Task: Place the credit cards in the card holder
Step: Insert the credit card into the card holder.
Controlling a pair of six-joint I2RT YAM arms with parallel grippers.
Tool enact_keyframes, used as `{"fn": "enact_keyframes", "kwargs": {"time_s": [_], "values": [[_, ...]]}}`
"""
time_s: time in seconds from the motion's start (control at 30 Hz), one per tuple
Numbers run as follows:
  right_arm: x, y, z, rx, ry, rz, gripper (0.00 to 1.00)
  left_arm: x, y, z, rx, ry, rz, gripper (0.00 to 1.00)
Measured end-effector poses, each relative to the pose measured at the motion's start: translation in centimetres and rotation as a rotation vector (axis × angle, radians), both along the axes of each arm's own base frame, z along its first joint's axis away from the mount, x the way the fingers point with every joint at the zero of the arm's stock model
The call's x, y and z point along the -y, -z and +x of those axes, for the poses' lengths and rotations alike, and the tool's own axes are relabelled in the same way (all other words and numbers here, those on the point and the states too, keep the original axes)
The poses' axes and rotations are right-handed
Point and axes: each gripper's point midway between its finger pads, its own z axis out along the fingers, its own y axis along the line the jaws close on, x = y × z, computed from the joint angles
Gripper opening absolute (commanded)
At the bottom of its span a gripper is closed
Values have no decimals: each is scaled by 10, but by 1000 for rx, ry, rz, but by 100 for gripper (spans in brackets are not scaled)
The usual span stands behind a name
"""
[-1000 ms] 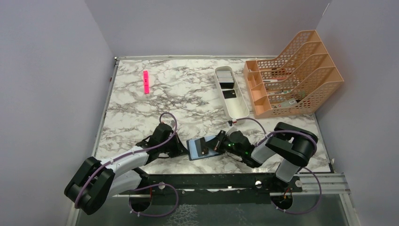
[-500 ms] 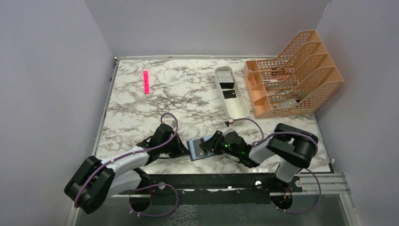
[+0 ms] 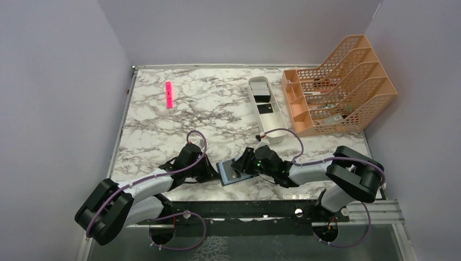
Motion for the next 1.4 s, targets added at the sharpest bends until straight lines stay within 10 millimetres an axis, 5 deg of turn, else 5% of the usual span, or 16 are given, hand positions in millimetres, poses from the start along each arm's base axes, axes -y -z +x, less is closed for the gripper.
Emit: {"fn": "enact_keyframes", "kwargs": {"time_s": [0.23,0.47,0.7,0.93,0.97,1.07,1.2,1.4], "values": [[-4,6,-5,-3,-48,-33,34,1,1,-1,-3,3,0,0],[-6,7,-9,-15,-75,-33,39,3,0,2,-8,4,4,1],[-2,-6,-8,35,-104,-77,50,5,-8,9,9,1,21,34],[10,-62,12,242,-102,-142,57,8,-48,30,116,-30,8,48],[13,-71,18,280,-102,-158,58,9,-54,34,136,-30,8,51],[24,-97,41,393,-103,-234,58,12,-71,42,185,-21,6,81],[47,-129,85,520,-68,-346,58,15,-95,52,259,6,18,98],[88,-160,147,655,-36,-519,57,19,-132,64,364,62,37,99]]}}
